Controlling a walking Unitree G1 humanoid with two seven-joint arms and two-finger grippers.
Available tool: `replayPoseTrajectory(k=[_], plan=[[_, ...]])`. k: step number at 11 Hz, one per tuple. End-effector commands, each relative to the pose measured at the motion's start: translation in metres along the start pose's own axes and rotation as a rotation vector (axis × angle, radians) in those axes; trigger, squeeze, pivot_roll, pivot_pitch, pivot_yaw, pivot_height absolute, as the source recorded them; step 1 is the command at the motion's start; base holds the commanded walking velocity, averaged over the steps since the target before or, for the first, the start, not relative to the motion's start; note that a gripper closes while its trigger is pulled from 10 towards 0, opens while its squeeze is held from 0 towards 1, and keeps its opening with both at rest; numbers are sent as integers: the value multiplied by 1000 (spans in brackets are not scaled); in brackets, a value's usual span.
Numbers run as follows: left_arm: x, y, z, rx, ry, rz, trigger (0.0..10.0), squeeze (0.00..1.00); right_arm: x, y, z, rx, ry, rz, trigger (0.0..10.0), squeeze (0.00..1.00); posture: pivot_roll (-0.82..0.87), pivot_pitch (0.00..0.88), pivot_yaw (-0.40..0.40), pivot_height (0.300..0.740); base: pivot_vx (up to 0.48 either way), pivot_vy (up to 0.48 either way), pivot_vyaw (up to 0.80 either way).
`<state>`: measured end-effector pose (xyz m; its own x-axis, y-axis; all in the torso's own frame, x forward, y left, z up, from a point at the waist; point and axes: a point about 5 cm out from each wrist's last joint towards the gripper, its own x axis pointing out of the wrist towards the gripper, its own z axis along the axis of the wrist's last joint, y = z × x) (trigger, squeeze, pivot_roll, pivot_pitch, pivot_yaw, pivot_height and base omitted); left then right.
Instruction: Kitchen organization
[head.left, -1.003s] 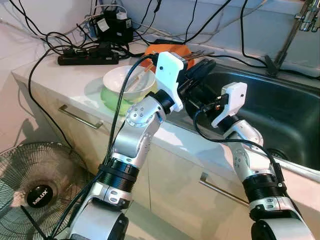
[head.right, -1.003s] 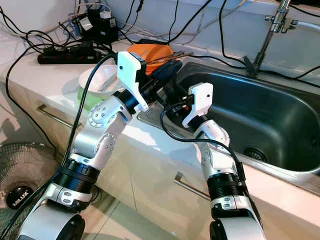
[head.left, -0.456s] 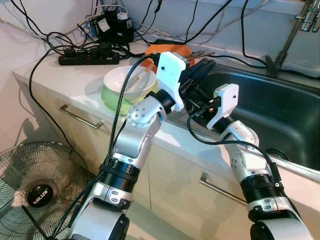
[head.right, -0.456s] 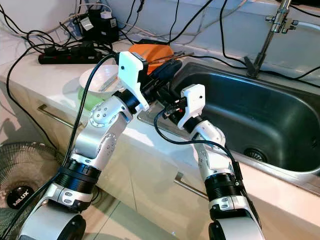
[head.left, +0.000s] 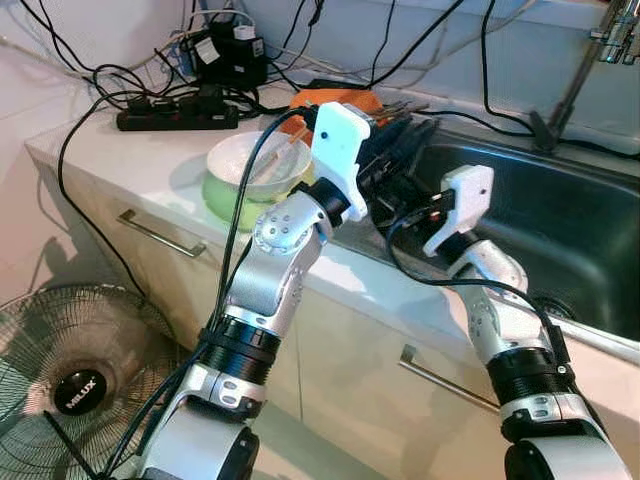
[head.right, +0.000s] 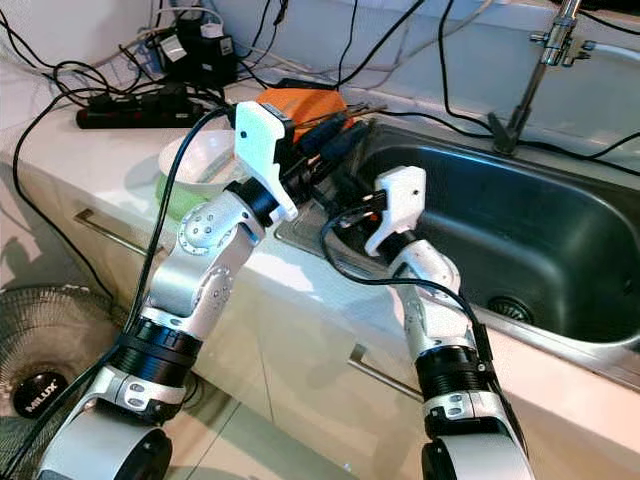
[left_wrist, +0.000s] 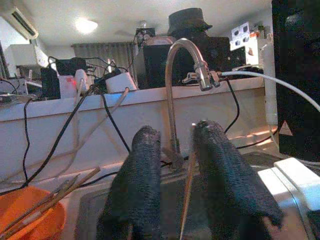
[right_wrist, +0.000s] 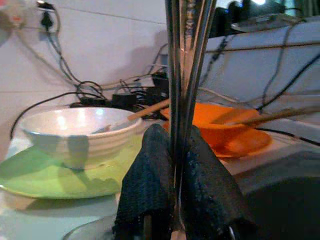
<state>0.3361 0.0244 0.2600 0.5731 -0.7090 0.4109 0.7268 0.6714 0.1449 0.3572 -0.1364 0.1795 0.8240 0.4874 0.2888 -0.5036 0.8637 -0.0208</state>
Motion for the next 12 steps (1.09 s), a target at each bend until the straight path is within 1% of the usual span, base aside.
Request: replayPoseTrajectory(k=[1,2,3,4,5,6,7,8,9,10,11,12], plan=[[0,2,4,7,-16,8,10000,1000,2,-6,5,-9,-16,-26,0,0,160,21,4,740,0,0,0],[-2,4,5,3,-25,24,10000,722,5,-16,8,-26,-11,-93,0,0,160,21,4,740,0,0,0],[-5,4,3,-2,-23,30,10000,0,7,-24,9,-38,0,-150,0,0,157,21,6,740,0,0,0],[-12,3,0,-15,-15,32,10000,0,10,-34,12,-52,9,-205,0,0,160,20,4,740,0,0,0],[-18,2,-3,-27,-3,35,10000,0,11,-40,13,-46,20,-244,2157,0,164,21,3,740,0,0,0],[-23,2,-6,-41,8,48,10000,0,13,-46,12,-52,47,-294,10000,0,167,22,3,740,0,0,0],[-30,4,-12,-41,34,70,10000,0,13,-54,11,-65,77,-371,10000,0,171,22,2,740,0,0,0],[-35,4,-16,-36,53,78,10000,0,13,-58,9,-66,100,-406,10000,0,178,21,2,740,0,0,0],[-46,4,-32,-31,132,124,10000,0,13,-65,6,-94,164,-463,10000,0,181,21,2,740,0,0,0],[-52,1,-41,-44,176,135,10000,0,13,-67,4,-103,190,-483,10000,0,179,21,3,740,0,0,0],[-65,-4,-63,-53,324,157,10000,0,14,-68,2,-117,225,-498,10000,0,179,21,6,740,0,0,0],[-70,-4,-71,-64,368,163,10000,0,14,-67,-2,-125,256,-504,10000,0,179,19,5,740,0,0,0]])
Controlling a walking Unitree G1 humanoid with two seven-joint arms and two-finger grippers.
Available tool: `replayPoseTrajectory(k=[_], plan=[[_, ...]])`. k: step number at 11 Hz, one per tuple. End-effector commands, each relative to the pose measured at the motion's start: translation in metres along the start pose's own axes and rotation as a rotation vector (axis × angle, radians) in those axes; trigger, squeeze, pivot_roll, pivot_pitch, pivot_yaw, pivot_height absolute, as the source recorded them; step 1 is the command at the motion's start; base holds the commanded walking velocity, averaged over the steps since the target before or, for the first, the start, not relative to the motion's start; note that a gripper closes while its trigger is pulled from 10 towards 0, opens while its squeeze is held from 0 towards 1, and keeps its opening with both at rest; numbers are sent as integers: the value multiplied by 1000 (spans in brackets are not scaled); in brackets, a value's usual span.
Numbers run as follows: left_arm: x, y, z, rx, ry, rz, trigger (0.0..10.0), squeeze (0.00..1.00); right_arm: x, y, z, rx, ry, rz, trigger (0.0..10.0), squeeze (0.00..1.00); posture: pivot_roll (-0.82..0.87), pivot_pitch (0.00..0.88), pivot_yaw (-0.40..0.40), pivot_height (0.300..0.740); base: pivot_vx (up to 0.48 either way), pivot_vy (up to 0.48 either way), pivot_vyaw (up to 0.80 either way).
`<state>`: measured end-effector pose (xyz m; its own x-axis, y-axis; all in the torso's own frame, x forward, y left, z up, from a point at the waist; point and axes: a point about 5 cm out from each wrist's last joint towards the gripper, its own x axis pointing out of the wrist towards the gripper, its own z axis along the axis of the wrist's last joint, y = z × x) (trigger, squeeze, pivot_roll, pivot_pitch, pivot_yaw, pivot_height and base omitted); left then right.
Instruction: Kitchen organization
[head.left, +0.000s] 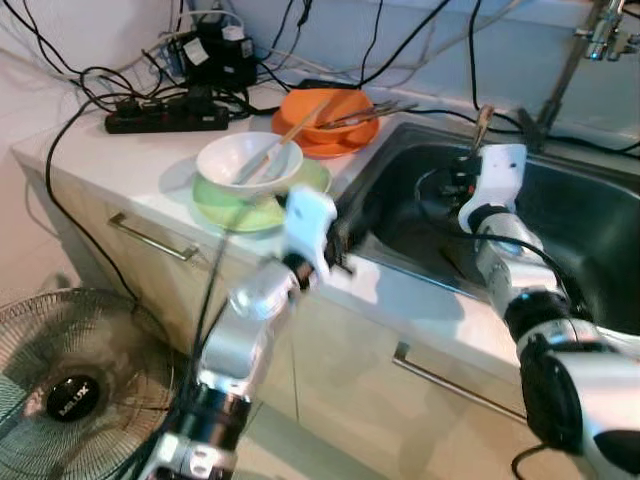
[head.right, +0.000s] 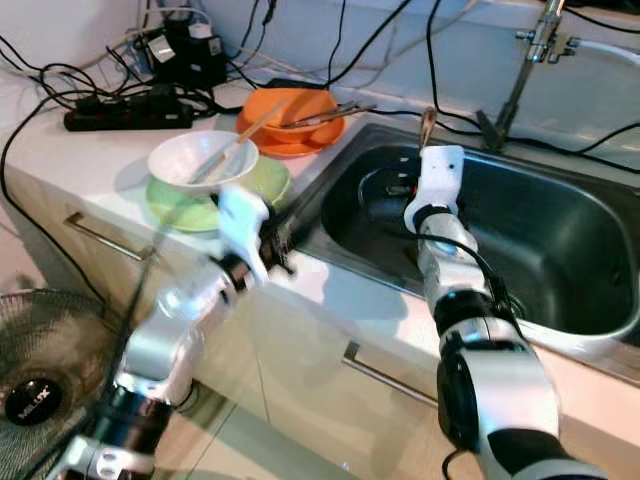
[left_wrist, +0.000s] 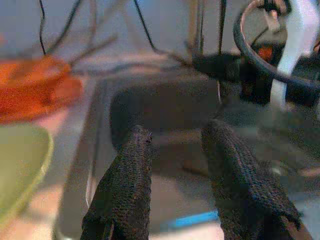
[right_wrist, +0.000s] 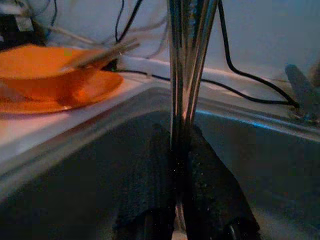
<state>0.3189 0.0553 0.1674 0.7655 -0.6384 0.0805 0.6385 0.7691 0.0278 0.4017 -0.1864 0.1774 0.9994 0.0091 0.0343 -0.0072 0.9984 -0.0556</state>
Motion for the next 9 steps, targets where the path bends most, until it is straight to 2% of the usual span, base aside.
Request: replayPoseTrajectory(k=[1,5,8,9], plan=[[-1,1,-5,-5,35,12,10000,0,1,0,-3,-35,43,-10,10000,0,182,18,4,740,0,0,0],[-4,-4,-15,3,120,-8,10000,0,-6,5,-29,-50,176,-27,10000,0,193,7,0,740,0,0,0],[-5,-6,-17,1,133,-20,10000,0,-8,7,-36,-60,207,-26,10000,0,198,4,1,740,0,0,0],[-6,-7,-17,0,138,-24,10000,0,-9,8,-39,-47,215,-23,10000,502,198,3,3,740,0,0,0]])
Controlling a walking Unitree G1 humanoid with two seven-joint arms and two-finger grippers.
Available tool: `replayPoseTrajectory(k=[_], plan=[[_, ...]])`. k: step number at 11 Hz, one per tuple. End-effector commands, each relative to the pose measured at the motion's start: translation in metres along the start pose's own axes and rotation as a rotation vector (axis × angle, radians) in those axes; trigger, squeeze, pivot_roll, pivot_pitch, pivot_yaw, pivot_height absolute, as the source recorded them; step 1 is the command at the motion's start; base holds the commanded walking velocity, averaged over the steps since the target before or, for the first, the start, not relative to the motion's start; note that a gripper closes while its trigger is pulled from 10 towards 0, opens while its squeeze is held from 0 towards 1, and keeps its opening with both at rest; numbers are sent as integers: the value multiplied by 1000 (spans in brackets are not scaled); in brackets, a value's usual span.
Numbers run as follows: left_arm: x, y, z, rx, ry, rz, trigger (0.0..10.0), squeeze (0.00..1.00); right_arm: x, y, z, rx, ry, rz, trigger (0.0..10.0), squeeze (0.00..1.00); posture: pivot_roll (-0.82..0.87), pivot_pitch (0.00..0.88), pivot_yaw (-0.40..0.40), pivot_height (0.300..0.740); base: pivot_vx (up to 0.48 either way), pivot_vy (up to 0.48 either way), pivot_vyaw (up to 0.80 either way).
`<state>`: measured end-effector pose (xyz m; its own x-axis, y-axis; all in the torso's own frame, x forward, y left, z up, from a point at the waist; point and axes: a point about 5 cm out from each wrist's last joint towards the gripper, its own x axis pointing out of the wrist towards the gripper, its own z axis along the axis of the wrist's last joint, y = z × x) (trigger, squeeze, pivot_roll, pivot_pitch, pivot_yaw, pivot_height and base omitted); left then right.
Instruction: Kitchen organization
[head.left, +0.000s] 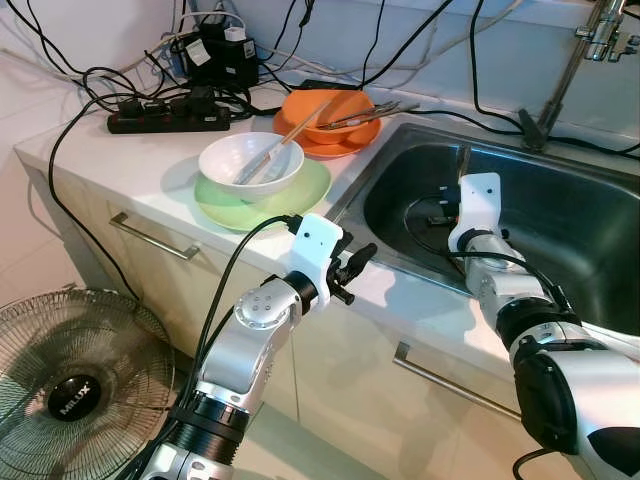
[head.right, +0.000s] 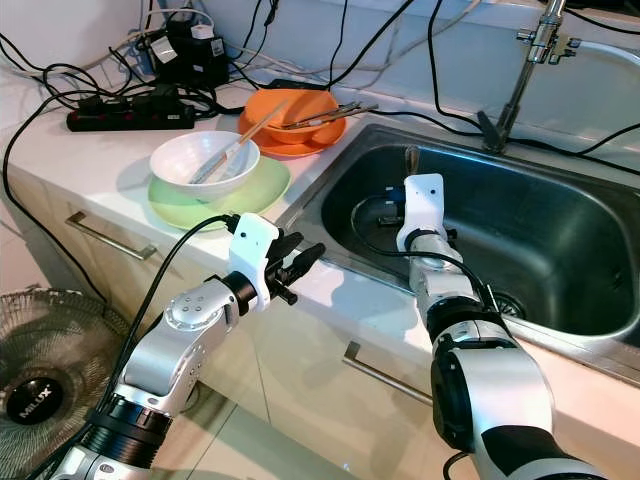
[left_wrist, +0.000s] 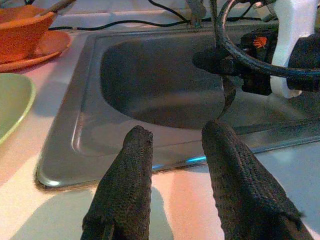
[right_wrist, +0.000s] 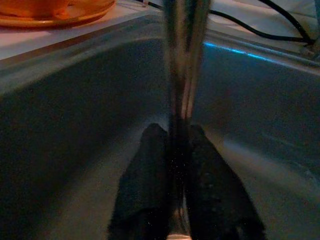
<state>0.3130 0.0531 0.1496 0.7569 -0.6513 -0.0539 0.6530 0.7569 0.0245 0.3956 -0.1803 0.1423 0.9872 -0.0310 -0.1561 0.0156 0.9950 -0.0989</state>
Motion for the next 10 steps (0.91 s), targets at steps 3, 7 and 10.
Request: replayPoseTrajectory(k=[3,7,10], plan=[[-1,-2,1,3,7,-12,10000,0,-1,1,-7,-13,31,4,10000,0,199,8,5,740,0,0,0],[-2,-2,1,2,7,-9,10000,0,-1,2,-6,-19,22,0,10000,0,200,13,4,740,0,0,0],[-1,-1,2,4,0,2,10000,0,0,1,0,-25,-7,-3,10000,0,198,23,2,740,0,0,0]])
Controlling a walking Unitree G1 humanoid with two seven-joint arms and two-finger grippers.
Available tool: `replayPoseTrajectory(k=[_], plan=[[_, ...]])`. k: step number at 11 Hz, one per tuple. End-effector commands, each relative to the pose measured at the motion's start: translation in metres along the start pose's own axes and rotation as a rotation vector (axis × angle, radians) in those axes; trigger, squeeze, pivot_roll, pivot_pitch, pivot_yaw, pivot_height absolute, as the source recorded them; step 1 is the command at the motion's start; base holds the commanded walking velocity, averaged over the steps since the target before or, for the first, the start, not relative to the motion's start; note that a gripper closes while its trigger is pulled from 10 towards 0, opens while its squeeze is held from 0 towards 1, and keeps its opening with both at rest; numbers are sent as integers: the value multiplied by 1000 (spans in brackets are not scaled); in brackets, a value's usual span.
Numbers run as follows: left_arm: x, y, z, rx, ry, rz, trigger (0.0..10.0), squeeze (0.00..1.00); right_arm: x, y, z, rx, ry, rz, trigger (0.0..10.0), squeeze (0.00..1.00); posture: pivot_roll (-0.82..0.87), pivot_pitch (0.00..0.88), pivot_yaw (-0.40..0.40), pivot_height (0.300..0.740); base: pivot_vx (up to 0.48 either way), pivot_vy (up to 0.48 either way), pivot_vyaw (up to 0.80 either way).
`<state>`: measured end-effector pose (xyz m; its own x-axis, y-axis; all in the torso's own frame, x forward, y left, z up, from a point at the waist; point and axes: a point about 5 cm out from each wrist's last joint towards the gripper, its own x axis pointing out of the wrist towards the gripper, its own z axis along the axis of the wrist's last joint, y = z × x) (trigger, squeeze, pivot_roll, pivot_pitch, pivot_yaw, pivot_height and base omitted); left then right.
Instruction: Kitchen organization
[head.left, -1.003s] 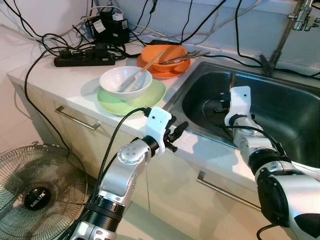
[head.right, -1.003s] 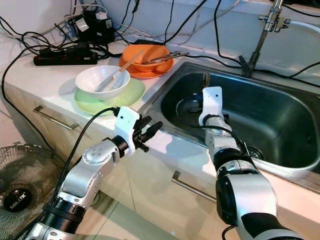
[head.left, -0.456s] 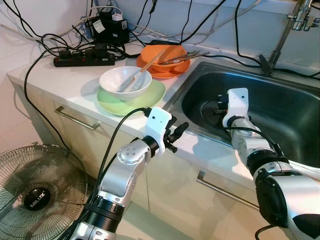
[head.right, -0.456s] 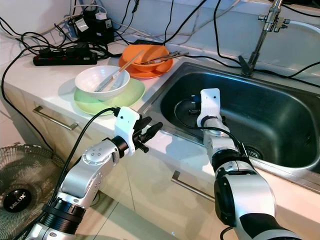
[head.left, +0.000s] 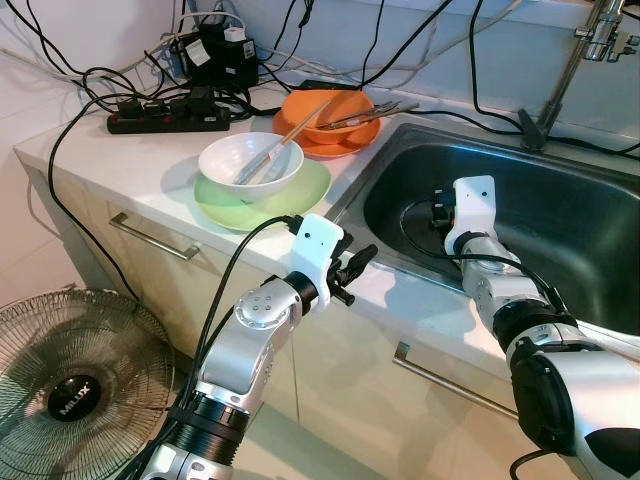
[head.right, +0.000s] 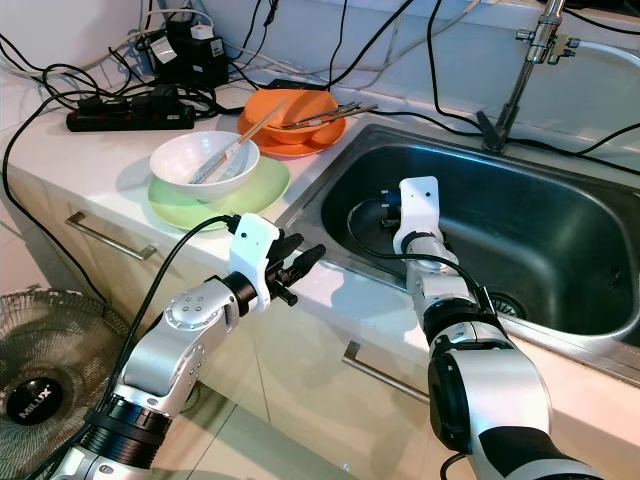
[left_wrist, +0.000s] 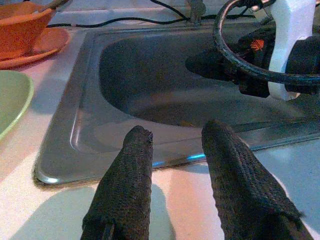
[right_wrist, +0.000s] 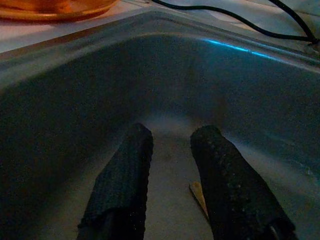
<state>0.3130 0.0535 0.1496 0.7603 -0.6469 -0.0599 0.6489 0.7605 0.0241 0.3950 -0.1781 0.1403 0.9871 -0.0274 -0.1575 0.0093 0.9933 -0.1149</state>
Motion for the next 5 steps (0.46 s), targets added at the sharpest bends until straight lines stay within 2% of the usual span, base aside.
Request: replayPoseTrajectory(k=[1,4,5], plan=[[-1,2,6,26,-30,28,10000,0,1,0,10,14,-49,-3,10000,0,199,25,2,740,0,0,0],[0,18,26,125,-167,167,10000,0,2,9,54,107,-286,79,10000,0,181,27,8,740,0,0,0],[1,25,40,154,-230,228,10000,0,-2,18,59,133,-348,142,10000,0,178,26,7,740,0,0,0]])
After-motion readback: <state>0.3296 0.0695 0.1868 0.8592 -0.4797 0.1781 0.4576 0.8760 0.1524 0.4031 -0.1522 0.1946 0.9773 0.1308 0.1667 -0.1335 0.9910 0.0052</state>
